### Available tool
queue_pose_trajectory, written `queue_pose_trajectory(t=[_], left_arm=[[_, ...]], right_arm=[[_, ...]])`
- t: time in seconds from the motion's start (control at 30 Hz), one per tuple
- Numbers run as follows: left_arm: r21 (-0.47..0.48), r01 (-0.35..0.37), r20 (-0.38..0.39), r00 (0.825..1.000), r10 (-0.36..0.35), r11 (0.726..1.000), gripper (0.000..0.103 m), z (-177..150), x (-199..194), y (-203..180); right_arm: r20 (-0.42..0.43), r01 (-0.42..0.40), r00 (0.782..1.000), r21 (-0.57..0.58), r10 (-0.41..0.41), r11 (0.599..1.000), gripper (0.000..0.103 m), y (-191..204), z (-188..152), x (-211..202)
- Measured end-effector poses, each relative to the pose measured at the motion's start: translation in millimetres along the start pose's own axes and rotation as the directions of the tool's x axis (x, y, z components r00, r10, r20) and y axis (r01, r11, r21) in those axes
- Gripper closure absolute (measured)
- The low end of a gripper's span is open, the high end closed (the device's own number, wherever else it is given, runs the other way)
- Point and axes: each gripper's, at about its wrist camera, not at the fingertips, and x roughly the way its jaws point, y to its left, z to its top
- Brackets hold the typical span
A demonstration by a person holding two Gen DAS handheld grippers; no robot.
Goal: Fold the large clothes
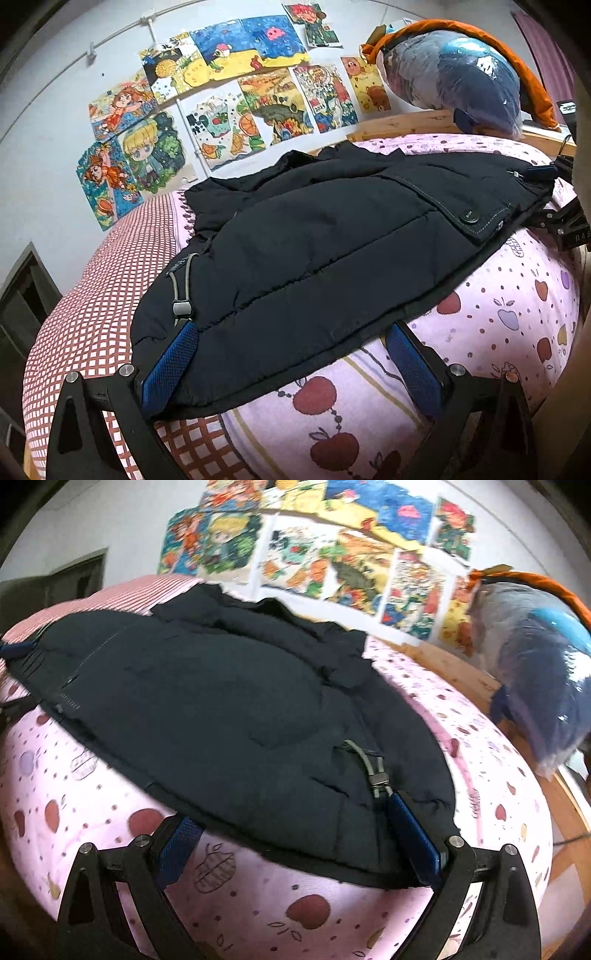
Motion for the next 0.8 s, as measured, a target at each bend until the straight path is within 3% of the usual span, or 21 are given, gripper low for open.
queue_pose_trajectory(t=[0.4, 0.53, 0.8], left_arm=[[-0.049, -0.107, 0.04, 0.993, 0.109, 0.993, 0.0, 8, 1, 12], [-0.033, -0.127, 0.058, 0.99, 0.129, 0.991, 0.0, 10, -1, 11], [-0.015, -0.142, 0.089, 0.986, 0.143, 0.99, 0.001, 11, -5, 9]], right_arm=[[0.058, 0.01, 0.998, 0.066, -0.014, 0.998, 0.009, -13, 10, 5], [0.091, 0.047, 0.994, 0.057, -0.052, 0.997, 0.009, -10, 7, 2], [0.143, 0.023, 0.989, 0.05, -0.03, 0.998, 0.039, -9, 20, -5]])
